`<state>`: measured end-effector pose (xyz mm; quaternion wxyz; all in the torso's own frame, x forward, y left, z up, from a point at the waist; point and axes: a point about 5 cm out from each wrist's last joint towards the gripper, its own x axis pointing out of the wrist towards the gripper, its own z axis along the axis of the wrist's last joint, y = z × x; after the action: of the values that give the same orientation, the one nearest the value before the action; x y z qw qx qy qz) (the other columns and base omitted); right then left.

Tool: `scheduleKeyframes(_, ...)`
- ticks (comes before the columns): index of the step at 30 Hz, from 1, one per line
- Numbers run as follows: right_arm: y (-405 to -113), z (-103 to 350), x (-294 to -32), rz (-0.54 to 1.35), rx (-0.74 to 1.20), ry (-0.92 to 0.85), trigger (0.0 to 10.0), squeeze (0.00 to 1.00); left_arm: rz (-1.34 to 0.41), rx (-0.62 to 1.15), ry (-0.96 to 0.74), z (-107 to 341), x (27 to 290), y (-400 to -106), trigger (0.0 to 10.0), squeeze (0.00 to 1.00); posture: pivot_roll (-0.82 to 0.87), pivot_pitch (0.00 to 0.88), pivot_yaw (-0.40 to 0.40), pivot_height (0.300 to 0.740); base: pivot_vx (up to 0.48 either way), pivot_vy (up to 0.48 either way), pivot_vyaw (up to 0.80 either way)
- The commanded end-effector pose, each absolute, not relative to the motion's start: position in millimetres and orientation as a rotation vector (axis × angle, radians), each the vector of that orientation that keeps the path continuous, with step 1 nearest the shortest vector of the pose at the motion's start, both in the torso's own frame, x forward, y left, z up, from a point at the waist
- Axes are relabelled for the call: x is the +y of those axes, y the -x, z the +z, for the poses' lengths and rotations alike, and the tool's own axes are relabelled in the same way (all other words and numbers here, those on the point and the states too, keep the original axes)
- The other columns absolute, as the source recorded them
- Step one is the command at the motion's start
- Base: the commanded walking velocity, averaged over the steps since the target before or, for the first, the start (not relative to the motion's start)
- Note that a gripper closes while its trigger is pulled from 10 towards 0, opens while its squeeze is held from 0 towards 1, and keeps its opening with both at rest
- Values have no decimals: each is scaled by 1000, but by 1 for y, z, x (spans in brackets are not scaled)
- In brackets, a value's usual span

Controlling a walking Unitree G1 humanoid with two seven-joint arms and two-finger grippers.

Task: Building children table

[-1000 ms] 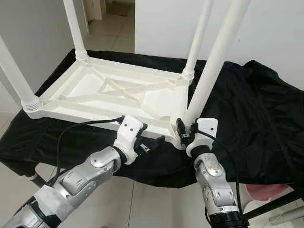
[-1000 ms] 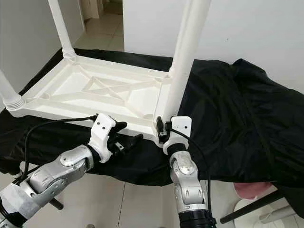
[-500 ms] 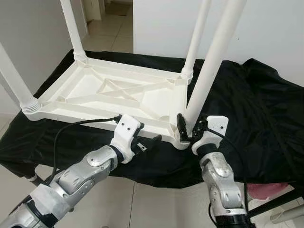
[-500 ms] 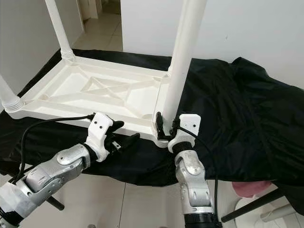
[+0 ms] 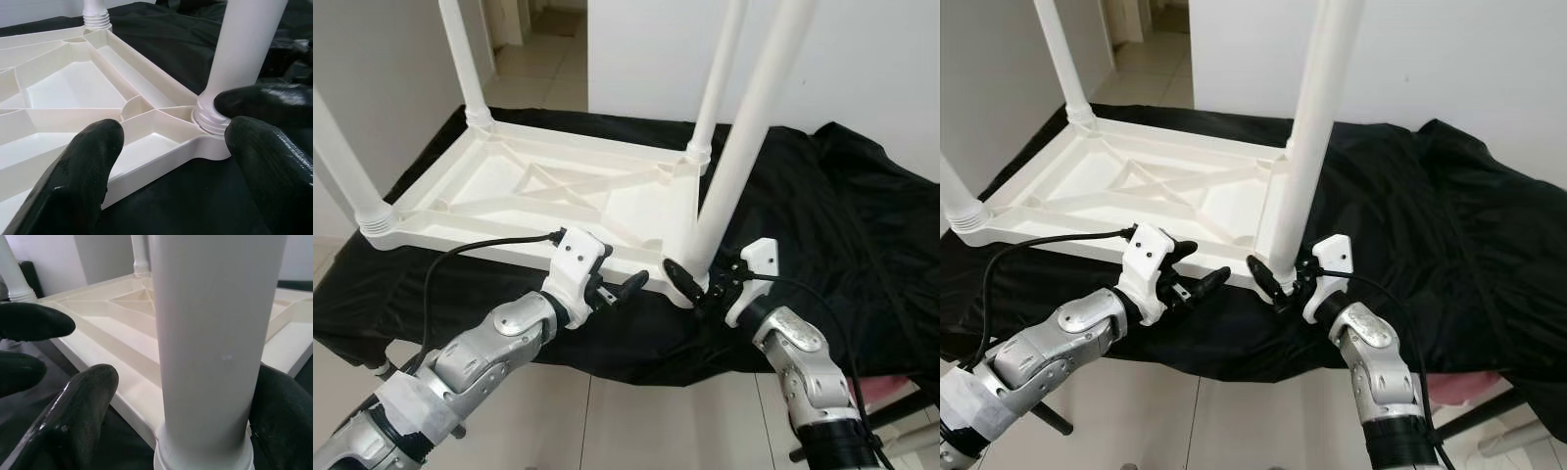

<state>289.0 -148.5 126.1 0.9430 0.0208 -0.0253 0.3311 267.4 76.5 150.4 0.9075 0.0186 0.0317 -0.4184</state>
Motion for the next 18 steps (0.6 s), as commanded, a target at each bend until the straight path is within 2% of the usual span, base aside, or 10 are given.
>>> scheduleKeyframes(1, -291, 120, -146, 729, -29, -50, 10000, 0, -1329, 68, -53, 151, 65, -248, 10000, 0, -33, 0, -24, 740, 0, 0, 0)
scheduleKeyframes(10, -311, 122, -147, 759, -45, -26, 10000, 0, -1328, 62, -49, 152, 63, -248, 10000, 0, -27, 0, -24, 740, 0, 0, 0)
scheduleKeyframes(11, -318, 125, -148, 761, -57, -11, 3255, 0, -1328, 62, -49, 152, 63, -248, 10000, 0, -26, 0, -25, 740, 0, 0, 0)
scheduleKeyframes(12, -322, 127, -148, 761, -65, -1, 1373, 0, -1327, 62, -49, 152, 63, -248, 10000, 0, -25, 0, -24, 740, 0, 0, 0)
scheduleKeyframes(13, -324, 128, -148, 765, -68, 1, 0, 0, -1327, 62, -50, 152, 63, -248, 10000, 0, -23, 0, -25, 740, 0, 0, 0)
scheduleKeyframes(18, -323, 126, -147, 775, -72, 1, 0, 0, -1325, 64, -51, 152, 64, -247, 10000, 0, -21, 0, -27, 740, 0, 0, 0)
